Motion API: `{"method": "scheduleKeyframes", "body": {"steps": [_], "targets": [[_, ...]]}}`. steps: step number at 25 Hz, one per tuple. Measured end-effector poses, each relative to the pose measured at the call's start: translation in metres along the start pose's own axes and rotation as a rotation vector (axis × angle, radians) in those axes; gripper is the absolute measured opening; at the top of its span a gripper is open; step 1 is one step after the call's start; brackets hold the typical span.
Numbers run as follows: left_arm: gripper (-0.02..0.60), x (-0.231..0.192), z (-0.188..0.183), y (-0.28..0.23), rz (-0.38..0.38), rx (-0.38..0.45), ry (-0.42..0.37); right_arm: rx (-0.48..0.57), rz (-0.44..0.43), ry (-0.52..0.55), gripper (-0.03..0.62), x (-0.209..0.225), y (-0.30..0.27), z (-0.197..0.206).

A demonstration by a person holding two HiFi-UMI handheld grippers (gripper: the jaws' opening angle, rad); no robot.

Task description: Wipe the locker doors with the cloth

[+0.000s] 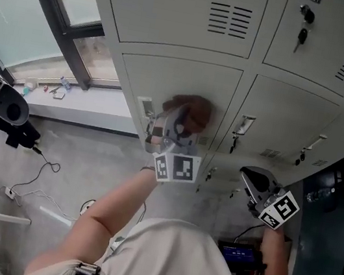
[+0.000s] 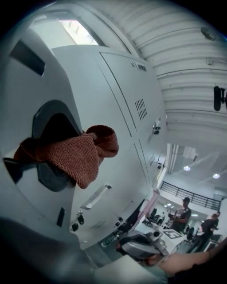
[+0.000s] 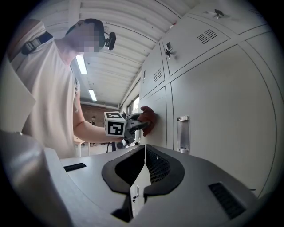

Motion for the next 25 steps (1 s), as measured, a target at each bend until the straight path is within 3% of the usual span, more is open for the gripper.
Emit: {"method": "scheduleKeyframes", "body": {"steps": [5, 9, 12, 18, 25], "targets": [[0.072, 0.043, -0.04, -0.016, 0.121, 0.03, -0.093, 0.002, 0.026, -0.02, 0.018, 0.0, 0.009, 0.004], [0.072, 0.076, -0.051, -0.025, 0.2, 0.075, -0.315, -0.004, 0.052, -0.044, 0.018, -0.001, 0.014, 0.007], [0.072, 0.066, -0.038, -0.021, 0.193, 0.078, -0.386, -0.009, 0.063, -0.053, 0.018, 0.0, 0.018, 0.008], [0.072, 0.01, 0.013, 0.0, 0.084, -0.03, -0.359, 0.006, 0.074, -0.074, 0.018, 0.005, 0.02, 0.01], [0.072, -0.066, 0.071, 0.027, -0.15, -0.177, -0.151, -0.005, 0.026, -0.058, 0.018, 0.007, -0.005, 0.006]]}}
Point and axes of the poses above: the fingertips, and each gripper's own axes: y backward along the fingers, x to its right, z out of its underside, the point moved 10 cm from there along y, backward along the fingers, and after that the axes turned 13 degrees about -x, right-handed, at the moved point
